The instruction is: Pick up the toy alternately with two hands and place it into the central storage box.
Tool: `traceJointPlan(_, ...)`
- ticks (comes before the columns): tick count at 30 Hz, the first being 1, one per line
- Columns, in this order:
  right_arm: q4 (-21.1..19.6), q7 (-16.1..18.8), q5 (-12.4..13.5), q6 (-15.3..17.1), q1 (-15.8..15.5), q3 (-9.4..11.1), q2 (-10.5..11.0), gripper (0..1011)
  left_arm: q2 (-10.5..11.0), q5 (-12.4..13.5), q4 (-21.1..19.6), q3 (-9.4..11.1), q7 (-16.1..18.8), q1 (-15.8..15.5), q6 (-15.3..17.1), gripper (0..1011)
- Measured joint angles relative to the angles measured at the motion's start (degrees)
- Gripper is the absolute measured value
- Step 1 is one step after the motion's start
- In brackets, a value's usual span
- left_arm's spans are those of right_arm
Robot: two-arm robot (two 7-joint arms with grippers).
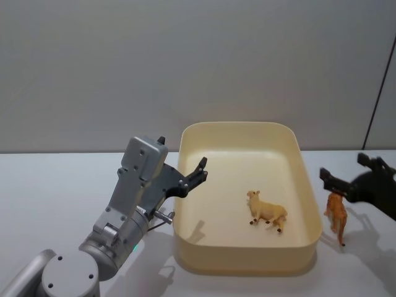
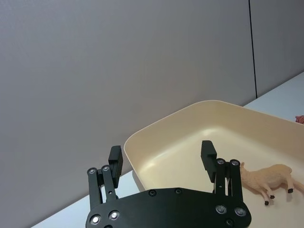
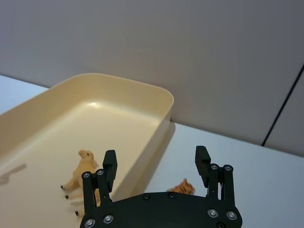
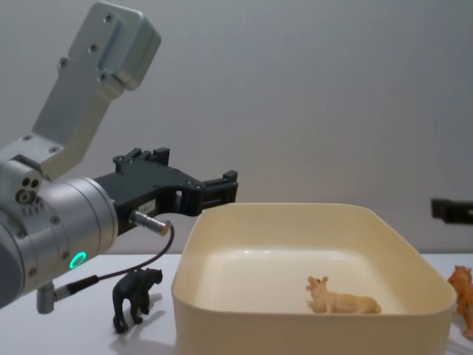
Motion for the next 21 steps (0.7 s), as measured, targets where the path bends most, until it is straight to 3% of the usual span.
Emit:
traceJointPlan(10, -2.7, -2.0, 1.6, 2.0, -6.0, 1.4, 2.7, 1001, 0.0, 0.0, 0.0, 0.0, 0.0, 0.0, 0.0, 1002)
traceJointPlan(21, -2.7, -2.5, 1.4, 3.1, -7.9, 1.3, 3.3, 1001, 0.0, 0.0, 0.0, 0.0, 0.0, 0.0, 0.0, 1002)
